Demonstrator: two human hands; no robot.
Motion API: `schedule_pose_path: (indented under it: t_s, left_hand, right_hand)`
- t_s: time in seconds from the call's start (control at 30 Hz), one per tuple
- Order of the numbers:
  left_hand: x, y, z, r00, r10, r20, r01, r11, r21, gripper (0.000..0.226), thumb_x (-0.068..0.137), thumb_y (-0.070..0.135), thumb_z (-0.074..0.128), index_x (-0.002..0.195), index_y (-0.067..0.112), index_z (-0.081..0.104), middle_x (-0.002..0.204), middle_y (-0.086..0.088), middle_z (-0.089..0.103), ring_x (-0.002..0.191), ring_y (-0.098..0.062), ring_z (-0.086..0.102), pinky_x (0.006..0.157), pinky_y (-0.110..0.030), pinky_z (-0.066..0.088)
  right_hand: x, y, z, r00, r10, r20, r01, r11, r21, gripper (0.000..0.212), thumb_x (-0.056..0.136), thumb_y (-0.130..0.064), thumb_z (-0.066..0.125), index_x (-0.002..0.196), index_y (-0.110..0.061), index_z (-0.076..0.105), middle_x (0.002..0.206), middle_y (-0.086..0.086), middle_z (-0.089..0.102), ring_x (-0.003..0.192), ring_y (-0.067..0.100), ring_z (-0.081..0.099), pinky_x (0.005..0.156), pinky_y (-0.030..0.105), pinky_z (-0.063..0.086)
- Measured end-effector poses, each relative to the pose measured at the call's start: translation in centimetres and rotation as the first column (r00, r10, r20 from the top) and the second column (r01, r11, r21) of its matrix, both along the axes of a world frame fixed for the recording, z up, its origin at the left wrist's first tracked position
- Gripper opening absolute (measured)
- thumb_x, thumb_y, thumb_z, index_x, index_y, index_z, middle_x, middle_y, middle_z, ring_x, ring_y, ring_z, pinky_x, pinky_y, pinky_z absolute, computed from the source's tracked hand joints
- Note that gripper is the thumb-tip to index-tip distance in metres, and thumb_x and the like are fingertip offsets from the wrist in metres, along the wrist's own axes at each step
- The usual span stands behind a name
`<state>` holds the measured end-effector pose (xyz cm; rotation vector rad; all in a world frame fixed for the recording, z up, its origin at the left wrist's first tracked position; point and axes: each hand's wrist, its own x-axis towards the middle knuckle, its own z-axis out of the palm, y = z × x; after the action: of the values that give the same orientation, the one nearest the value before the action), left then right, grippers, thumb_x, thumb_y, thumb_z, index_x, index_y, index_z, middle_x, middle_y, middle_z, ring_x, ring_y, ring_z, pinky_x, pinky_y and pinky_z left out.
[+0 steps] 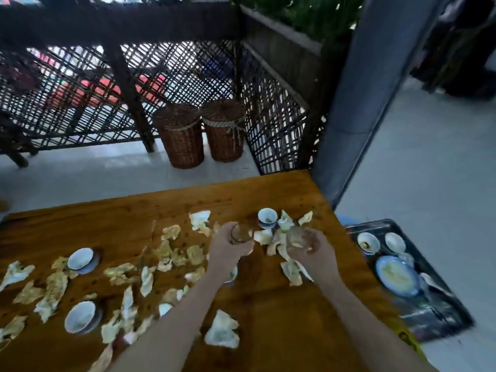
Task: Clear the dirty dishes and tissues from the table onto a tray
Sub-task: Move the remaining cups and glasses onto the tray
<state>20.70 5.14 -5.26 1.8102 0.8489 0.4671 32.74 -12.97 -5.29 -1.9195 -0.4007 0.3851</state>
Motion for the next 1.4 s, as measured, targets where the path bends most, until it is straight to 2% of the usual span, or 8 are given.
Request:
schedule_pose_path:
  t_s: [0.1,0.2,0.37,0.47,0.6,1.0,1.17,1.4]
  left_hand:
    - [2.4,-6.2,0.5,0.997,-0.073,0.011,0.073,0.997,-0.023,0.048,0.07,0.018,0.084,0.106,0.029,0.054,0.092,0.027,0.054,0.075,0.024,0.051,0.06,0.002,0.039]
    - [4.8,-11.6,1.0,0.994,-0.111,0.011,0.112,0.993,-0.047,0.05,0.068,0.016,0.084,0.104,0.032,0.055,0.093,0.028,0.055,0.078,0.015,0.055,0.058,-0.002,0.041]
    - [8.9,-20.0,1.6,0.982,-0.19,0.016,0.191,0.979,-0.066,0.055,0.063,0.017,0.086,0.108,0.028,0.058,0.092,0.025,0.057,0.082,0.01,0.054,0.059,-0.002,0.041]
    - [11.0,-24.6,1.7,0.967,-0.253,0.034,0.255,0.965,-0.054,0.058,0.062,0.017,0.087,0.11,0.029,0.057,0.098,0.022,0.061,0.091,0.003,0.058,0.068,-0.003,0.044]
    - [13.8,-30.1,1.2,0.933,-0.36,0.022,0.36,0.932,-0.047,0.055,0.062,0.019,0.087,0.108,0.03,0.058,0.103,0.015,0.065,0.099,-0.006,0.061,0.086,-0.021,0.048]
    - [22.4,-41.5,-0.4,0.85,-0.526,0.036,0.526,0.842,-0.119,0.057,0.062,0.006,0.087,0.111,0.015,0.06,0.106,-0.004,0.068,0.095,-0.019,0.065,0.085,-0.032,0.054]
    - [26.3,-45.0,-1.3,0.83,-0.556,0.045,0.555,0.814,-0.17,0.053,0.062,0.007,0.087,0.099,0.031,0.057,0.098,0.01,0.067,0.082,0.003,0.063,0.066,-0.008,0.048]
    - [33.3,-48.3,-2.6,0.83,-0.556,0.03,0.548,0.806,-0.222,0.059,0.062,0.012,0.088,0.11,0.028,0.056,0.105,0.011,0.063,0.092,-0.001,0.06,0.071,-0.008,0.044]
  right_hand:
    - [1.3,-6.2,0.6,0.999,-0.034,0.021,0.033,0.999,0.008,0.055,0.067,-0.019,0.084,0.112,-0.025,0.054,0.109,-0.004,0.063,0.101,0.015,0.06,0.089,0.035,0.051]
    - [2.5,-11.7,1.1,0.997,-0.077,0.015,0.076,0.997,0.034,0.054,0.066,-0.015,0.084,0.112,-0.021,0.056,0.107,-0.003,0.066,0.098,0.014,0.062,0.089,0.036,0.051]
    - [4.4,-20.8,1.8,0.988,-0.151,0.014,0.151,0.987,0.053,0.055,0.068,-0.021,0.082,0.113,-0.03,0.053,0.105,-0.016,0.06,0.096,0.003,0.058,0.074,0.017,0.044]
    - [5.7,-25.8,1.6,0.983,-0.181,0.019,0.18,0.982,0.06,0.058,0.068,-0.023,0.082,0.116,-0.031,0.051,0.11,-0.016,0.057,0.1,0.004,0.054,0.082,0.024,0.045]
    - [6.9,-31.2,1.1,0.968,-0.244,-0.056,0.248,0.965,0.084,0.053,0.068,-0.022,0.081,0.11,-0.037,0.052,0.113,-0.016,0.058,0.103,0.003,0.055,0.076,0.017,0.047]
    - [11.2,-43.1,0.2,0.889,-0.454,-0.064,0.458,0.887,0.064,0.054,0.063,-0.017,0.086,0.109,-0.024,0.058,0.102,-0.011,0.064,0.088,0.007,0.061,0.078,0.029,0.052]
    - [13.9,-47.1,0.0,0.857,-0.512,-0.051,0.514,0.857,0.024,0.053,0.062,-0.018,0.086,0.105,-0.028,0.056,0.097,-0.016,0.063,0.079,0.011,0.062,0.066,0.023,0.048]
    - [20.3,-52.0,0.2,0.841,-0.54,-0.044,0.539,0.842,-0.031,0.054,0.064,-0.016,0.085,0.108,-0.026,0.056,0.105,-0.01,0.062,0.076,0.014,0.058,0.061,0.022,0.044]
